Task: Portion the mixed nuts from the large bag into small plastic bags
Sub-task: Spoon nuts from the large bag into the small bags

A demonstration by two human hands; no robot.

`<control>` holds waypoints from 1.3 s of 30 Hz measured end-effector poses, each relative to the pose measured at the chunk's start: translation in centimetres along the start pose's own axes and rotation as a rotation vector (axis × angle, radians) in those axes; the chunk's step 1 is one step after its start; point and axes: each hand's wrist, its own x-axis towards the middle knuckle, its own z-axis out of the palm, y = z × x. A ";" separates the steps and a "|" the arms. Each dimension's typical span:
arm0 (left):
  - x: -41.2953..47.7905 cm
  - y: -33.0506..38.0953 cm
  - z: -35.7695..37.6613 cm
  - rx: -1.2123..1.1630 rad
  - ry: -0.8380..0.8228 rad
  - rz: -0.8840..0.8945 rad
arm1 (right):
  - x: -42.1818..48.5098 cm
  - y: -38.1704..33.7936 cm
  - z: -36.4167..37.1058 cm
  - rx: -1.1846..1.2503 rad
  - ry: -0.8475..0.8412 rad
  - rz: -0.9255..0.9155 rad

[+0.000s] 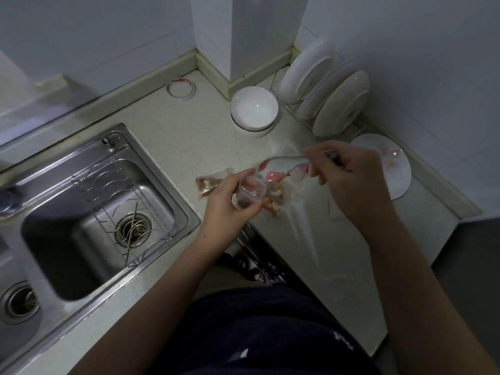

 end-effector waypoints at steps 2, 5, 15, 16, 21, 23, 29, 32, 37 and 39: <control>0.0 -0.4 -0.1 0.024 0.022 -0.019 | 0.4 0.6 -0.6 -0.021 0.112 0.049; 0.0 -0.7 -0.1 0.046 0.047 -0.047 | 1.1 1.4 -1.2 -0.158 0.112 0.057; 0.1 -1.0 0.1 0.062 0.018 -0.082 | 5.0 4.6 3.9 -0.701 -0.575 -0.055; 0.1 -1.0 0.1 0.065 0.020 -0.078 | 5.4 5.0 4.6 -0.764 -0.627 -0.059; 0.1 -1.3 -0.1 0.078 0.023 -0.074 | 6.3 5.5 6.6 -0.818 -0.737 -0.017; 0.0 -1.4 -0.2 0.073 0.027 -0.078 | 6.5 5.9 7.0 -0.826 -0.753 -0.025; -0.2 -1.5 -0.3 0.053 0.033 -0.108 | 6.9 8.1 8.0 -0.827 -0.748 0.066; -0.2 -1.4 -0.3 0.056 0.035 -0.123 | 6.5 8.5 8.4 -0.840 -0.723 0.079; -0.2 -1.3 -0.1 0.038 0.034 -0.148 | 5.9 9.5 7.5 -0.783 -0.643 0.256; -0.2 -1.3 -0.1 0.033 0.030 -0.152 | 6.2 9.8 7.0 -0.669 -0.652 0.367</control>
